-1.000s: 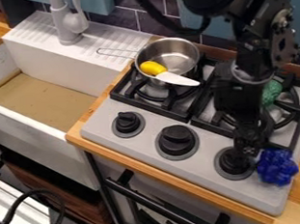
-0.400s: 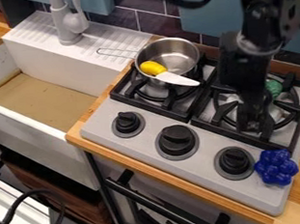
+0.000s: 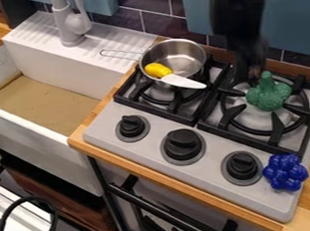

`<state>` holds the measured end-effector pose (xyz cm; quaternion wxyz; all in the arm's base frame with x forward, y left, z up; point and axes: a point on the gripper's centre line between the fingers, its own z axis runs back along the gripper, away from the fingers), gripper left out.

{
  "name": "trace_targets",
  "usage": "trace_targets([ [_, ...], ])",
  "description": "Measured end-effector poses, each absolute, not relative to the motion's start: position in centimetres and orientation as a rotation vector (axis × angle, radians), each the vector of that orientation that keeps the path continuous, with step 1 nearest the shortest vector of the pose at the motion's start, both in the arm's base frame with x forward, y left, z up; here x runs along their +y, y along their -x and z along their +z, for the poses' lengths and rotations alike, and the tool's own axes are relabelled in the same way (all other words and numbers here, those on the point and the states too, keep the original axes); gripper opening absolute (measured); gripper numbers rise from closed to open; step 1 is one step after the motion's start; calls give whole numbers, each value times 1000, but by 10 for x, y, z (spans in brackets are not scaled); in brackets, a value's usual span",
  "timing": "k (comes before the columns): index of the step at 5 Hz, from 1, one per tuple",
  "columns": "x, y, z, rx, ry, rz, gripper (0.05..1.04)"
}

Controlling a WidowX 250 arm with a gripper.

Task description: Move the blue object to the lower right corner of the burner

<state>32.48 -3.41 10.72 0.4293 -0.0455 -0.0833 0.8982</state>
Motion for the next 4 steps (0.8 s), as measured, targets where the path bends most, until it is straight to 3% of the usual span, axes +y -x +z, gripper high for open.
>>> trace_targets([
  [2, 25, -353, 117, -163, 125, 2454, 999],
  [4, 59, -363, 128, -123, 173, 2466, 999],
])
